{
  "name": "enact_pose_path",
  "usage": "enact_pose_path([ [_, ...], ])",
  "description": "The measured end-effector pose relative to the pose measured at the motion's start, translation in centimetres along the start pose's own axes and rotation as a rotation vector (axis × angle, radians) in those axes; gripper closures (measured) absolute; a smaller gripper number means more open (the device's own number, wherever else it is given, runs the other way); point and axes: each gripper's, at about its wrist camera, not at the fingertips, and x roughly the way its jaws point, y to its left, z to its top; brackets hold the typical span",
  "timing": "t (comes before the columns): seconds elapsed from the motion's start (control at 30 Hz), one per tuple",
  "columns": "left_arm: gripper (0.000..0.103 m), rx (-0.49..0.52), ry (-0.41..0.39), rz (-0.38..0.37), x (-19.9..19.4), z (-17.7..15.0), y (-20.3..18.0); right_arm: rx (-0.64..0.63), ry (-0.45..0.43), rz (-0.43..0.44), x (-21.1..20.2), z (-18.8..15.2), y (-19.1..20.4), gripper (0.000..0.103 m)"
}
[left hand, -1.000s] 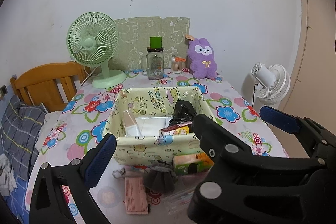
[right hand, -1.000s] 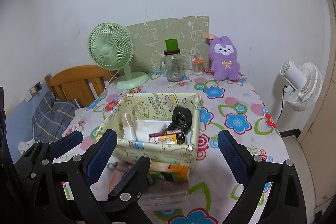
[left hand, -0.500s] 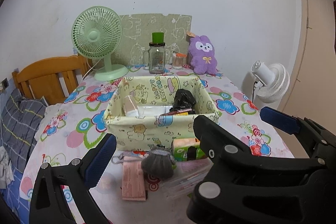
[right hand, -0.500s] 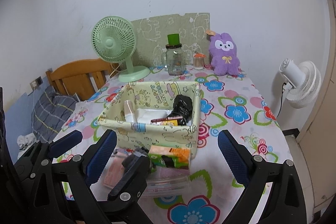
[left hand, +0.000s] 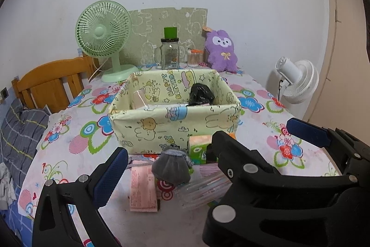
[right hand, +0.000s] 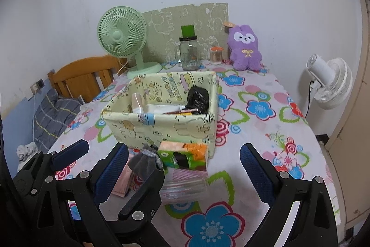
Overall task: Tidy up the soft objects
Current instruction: 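Withdraw both tools from the box toward the remaining items beside it, then grasp the grey drawstring pouch with the left tool while the right tool grasps the green tissue box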
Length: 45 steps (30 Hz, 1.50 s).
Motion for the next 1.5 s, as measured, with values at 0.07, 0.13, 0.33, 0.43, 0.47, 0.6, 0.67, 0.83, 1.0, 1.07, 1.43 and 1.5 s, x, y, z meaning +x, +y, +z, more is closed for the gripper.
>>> enact_pose_path([
  [0.07, 0.001, 0.005, 0.007, -0.004, 0.3, -0.3, 0.0, 0.010, 0.000, 0.000, 0.2, -0.5, -0.2, 0.004],
  [0.13, 0.001, 0.007, 0.019, -0.010, 0.7, -0.6, 0.0, 0.020, 0.002, -0.001, 0.5, -0.8, -0.4, 0.004],
  [0.33, 0.001, 0.013, 0.051, -0.016, 1.8, -1.5, -0.1, 0.043, 0.020, -0.001, 1.5, -1.8, -0.9, 0.004],
  [0.43, 0.001, 0.012, 0.070, -0.025, 2.4, -2.0, 0.0, 0.053, 0.033, -0.005, 2.1, -2.2, -1.1, 0.004],
  [0.47, 0.001, 0.011, 0.074, -0.027, 2.6, -2.1, 0.0, 0.053, 0.037, -0.005, 2.2, -2.4, -1.1, 0.004],
  [0.6, 0.001, 0.001, 0.106, -0.021, 3.7, -2.5, 0.3, 0.056, 0.056, -0.008, 3.1, -2.8, -1.1, 0.004],
  [0.67, 0.001, -0.007, 0.116, -0.016, 4.1, -2.6, 0.6, 0.056, 0.060, -0.005, 3.4, -2.9, -1.2, 0.004],
  [0.83, 0.002, -0.020, 0.136, -0.009, 5.2, -3.0, 1.2, 0.053, 0.074, -0.003, 4.4, -3.2, -1.2, 0.004],
  [1.0, 0.005, -0.029, 0.162, -0.006, 6.2, -3.1, 1.8, 0.054, 0.088, -0.008, 5.3, -3.2, -1.0, 0.004],
  [1.07, 0.007, -0.037, 0.178, -0.008, 6.8, -3.1, 2.1, 0.054, 0.093, -0.009, 5.7, -3.2, -1.0, 0.004],
  [1.43, 0.013, -0.038, 0.218, -0.005, 8.8, -3.0, 2.6, 0.077, 0.130, -0.005, 7.9, -3.3, -1.5, 0.004],
  [1.5, 0.014, -0.025, 0.215, 0.007, 9.0, -2.9, 2.5, 0.086, 0.137, -0.007, 8.3, -3.3, -1.7, 0.004],
])
